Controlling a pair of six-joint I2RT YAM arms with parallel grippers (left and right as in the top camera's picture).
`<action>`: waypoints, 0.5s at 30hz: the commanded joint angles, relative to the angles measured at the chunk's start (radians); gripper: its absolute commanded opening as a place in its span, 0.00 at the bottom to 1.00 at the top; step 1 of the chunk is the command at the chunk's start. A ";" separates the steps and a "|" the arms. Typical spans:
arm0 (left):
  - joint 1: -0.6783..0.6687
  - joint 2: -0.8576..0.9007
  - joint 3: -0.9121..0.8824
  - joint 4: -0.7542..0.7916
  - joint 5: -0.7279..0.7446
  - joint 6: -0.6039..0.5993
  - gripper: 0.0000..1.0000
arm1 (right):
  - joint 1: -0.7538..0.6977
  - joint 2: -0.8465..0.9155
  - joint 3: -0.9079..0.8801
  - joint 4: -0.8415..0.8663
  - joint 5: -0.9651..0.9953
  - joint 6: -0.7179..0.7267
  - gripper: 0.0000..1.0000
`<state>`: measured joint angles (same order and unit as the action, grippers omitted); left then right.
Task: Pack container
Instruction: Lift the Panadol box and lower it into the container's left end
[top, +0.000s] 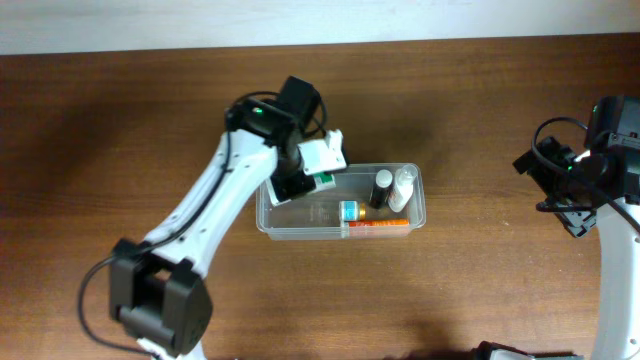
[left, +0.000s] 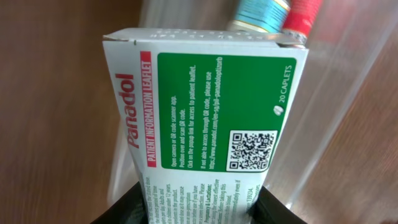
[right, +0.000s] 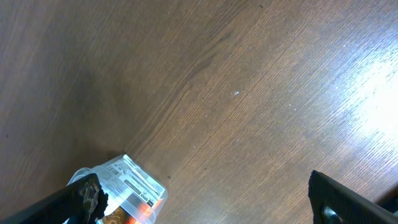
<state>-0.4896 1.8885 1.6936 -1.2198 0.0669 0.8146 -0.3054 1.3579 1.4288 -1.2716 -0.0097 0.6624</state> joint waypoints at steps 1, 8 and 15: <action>-0.010 0.067 -0.010 0.016 0.023 0.164 0.46 | -0.003 -0.014 0.008 0.000 -0.002 0.008 0.98; -0.014 0.156 -0.010 0.029 0.023 0.170 0.57 | -0.003 -0.014 0.008 0.000 -0.002 0.008 0.98; -0.013 0.133 0.052 0.018 -0.078 -0.048 1.00 | -0.003 -0.014 0.008 0.000 -0.002 0.008 0.98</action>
<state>-0.5034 2.0403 1.6978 -1.1942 0.0422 0.8917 -0.3054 1.3579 1.4288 -1.2724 -0.0097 0.6624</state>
